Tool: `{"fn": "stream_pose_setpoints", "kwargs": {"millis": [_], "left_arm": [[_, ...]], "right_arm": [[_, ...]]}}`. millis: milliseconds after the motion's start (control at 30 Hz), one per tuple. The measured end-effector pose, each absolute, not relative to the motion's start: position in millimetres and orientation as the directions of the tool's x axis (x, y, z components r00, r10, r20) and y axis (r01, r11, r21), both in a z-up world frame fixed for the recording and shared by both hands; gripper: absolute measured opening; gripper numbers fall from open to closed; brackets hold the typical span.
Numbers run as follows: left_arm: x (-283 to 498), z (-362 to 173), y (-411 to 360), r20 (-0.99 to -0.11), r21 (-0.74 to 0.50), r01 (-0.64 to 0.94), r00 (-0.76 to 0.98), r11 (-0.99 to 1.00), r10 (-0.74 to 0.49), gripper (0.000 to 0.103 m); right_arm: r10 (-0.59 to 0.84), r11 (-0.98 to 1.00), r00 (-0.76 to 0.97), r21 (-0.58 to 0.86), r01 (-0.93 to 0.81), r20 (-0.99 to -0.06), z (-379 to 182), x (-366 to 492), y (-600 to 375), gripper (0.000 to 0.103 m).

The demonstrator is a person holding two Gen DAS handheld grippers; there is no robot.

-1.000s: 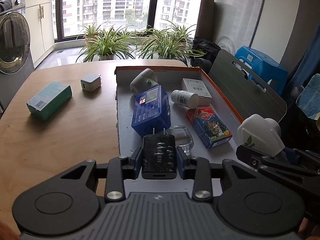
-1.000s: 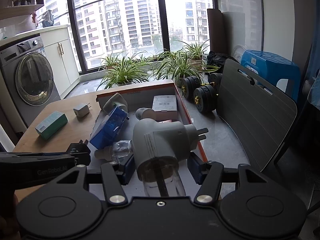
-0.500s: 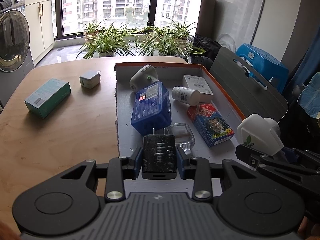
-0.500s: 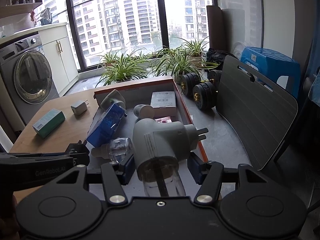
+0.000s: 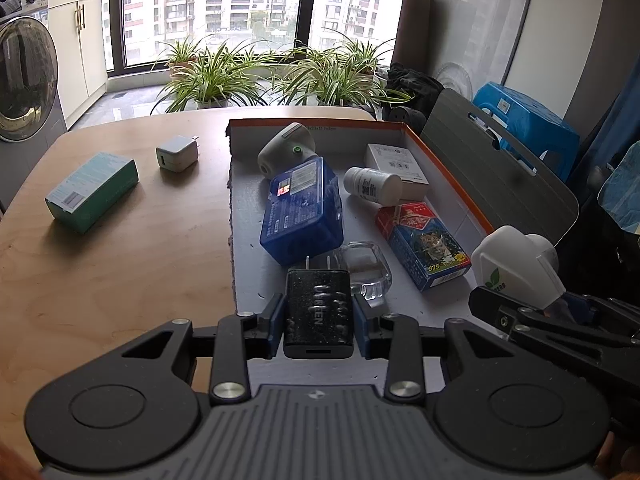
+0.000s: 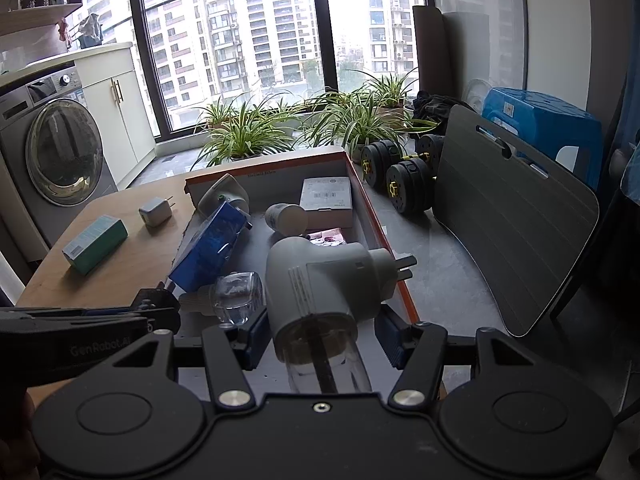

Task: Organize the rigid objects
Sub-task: 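Position the black charger with left while right holds the bulb adapter above the tray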

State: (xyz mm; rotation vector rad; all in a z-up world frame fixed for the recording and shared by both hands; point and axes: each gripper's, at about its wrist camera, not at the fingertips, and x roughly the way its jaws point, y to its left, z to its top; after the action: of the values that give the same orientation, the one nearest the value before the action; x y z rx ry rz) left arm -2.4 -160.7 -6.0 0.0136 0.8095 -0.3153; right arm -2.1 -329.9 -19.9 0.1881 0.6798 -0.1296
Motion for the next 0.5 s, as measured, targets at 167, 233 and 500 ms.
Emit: {"fn": "stream_pose_setpoints", "kwargs": {"millis": [167, 233, 500], "left_arm": [[-1.3, -7.4, -160.5, -0.716, -0.11, 0.28, 0.643, 0.954, -0.271, 0.036], [-0.9, -7.7, -160.7, -0.717, -0.11, 0.28, 0.642, 0.954, -0.271, 0.036], [0.0, -9.5, -161.3, -0.72, -0.112, 0.28, 0.639, 0.953, -0.272, 0.036]], "right_arm": [[-0.057, 0.975, 0.77, 0.13, 0.18, -0.635, -20.1, -1.8, -330.1, 0.068], [-0.058, 0.975, 0.77, 0.129, 0.18, -0.636, -20.7, -1.8, -329.8, 0.068], [-0.056, 0.975, 0.769, 0.13, 0.178, -0.637, -20.6, -0.5, -330.2, 0.068]]}}
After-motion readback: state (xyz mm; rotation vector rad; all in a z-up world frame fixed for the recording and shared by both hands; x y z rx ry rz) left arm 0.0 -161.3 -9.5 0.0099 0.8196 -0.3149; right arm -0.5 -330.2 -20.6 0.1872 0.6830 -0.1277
